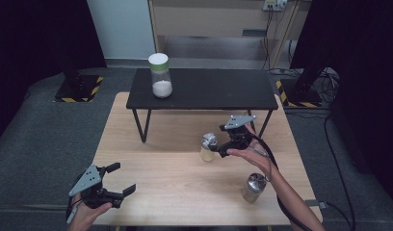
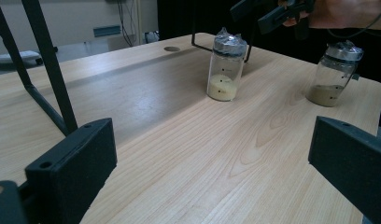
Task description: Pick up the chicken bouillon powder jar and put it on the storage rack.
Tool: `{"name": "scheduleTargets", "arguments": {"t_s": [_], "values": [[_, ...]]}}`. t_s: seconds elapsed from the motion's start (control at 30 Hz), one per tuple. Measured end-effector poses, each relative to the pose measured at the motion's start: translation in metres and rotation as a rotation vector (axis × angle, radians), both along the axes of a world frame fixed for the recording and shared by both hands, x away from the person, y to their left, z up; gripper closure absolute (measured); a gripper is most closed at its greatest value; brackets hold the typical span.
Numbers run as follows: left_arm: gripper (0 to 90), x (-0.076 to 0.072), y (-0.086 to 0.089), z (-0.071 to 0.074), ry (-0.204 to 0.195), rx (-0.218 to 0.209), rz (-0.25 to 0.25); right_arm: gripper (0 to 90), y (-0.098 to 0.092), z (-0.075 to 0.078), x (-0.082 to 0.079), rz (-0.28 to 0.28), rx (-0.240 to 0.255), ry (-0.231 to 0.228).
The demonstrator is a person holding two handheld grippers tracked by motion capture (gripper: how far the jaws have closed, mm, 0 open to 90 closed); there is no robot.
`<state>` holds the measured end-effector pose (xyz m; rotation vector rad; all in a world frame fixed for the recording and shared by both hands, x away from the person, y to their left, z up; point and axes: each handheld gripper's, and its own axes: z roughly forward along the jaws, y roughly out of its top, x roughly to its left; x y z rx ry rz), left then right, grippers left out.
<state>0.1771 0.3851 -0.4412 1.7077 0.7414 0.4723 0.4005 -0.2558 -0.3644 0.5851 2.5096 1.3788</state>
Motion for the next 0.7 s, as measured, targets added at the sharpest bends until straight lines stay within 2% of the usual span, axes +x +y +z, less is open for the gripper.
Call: {"name": "scheduleTargets", "arguments": {"t_s": [0.7], "values": [[0.2,0.0,0.0,0.0,0.0,0.001,-0.005,10.2,0.023,-0.012,0.021,0.026,-0.095,0.039]]}}
